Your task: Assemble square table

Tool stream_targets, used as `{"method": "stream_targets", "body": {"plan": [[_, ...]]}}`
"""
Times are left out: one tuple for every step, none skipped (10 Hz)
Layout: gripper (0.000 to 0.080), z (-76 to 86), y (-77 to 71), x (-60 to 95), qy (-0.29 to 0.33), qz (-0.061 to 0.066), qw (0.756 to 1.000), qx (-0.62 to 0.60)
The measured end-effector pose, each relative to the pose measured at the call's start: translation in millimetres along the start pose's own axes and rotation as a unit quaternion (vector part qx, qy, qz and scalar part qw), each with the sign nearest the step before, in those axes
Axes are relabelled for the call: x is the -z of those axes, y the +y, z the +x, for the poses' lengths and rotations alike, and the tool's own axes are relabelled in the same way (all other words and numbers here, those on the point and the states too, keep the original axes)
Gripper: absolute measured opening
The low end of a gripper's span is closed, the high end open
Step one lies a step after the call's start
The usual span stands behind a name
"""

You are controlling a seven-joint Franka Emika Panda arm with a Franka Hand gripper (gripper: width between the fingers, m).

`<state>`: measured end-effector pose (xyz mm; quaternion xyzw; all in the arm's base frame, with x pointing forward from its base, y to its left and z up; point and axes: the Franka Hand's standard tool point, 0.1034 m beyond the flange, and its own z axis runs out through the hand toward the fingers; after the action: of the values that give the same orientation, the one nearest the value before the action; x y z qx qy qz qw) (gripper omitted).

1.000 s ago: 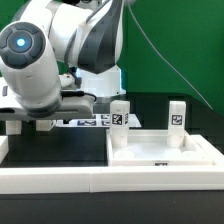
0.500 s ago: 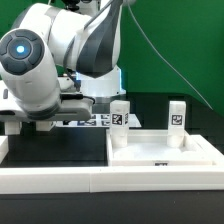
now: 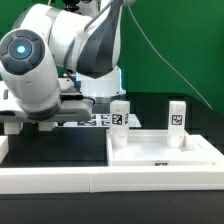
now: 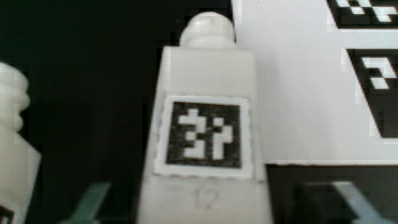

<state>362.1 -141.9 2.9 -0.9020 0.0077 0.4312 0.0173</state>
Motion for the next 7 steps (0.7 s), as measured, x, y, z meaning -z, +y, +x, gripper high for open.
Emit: {"method": "stream_targets", "body": {"plan": [[0.0288,0.0,-0.1,0.0,0.0,0.0,1.0,0.0],[0.0288,0.1,-0.1,0.0,0.0,0.0,1.0,0.0],[0.0288,0.8,-0.5,1.3,0.001,-0.001,1.0,0.001],[0.0288,1.7,-3.5,7.5,0.003,-0.002,1.0,0.004],[0.0288,1.2,-10.1,22.9,0.005,-0.004,1.0,0.009],[0.0288,0.1,-15.9,40.8,0.01,-0.005,1.0,0.014],[0.029,-0.6,-20.8,52.3,0.018,-0.007,1.0,0.015]]}}
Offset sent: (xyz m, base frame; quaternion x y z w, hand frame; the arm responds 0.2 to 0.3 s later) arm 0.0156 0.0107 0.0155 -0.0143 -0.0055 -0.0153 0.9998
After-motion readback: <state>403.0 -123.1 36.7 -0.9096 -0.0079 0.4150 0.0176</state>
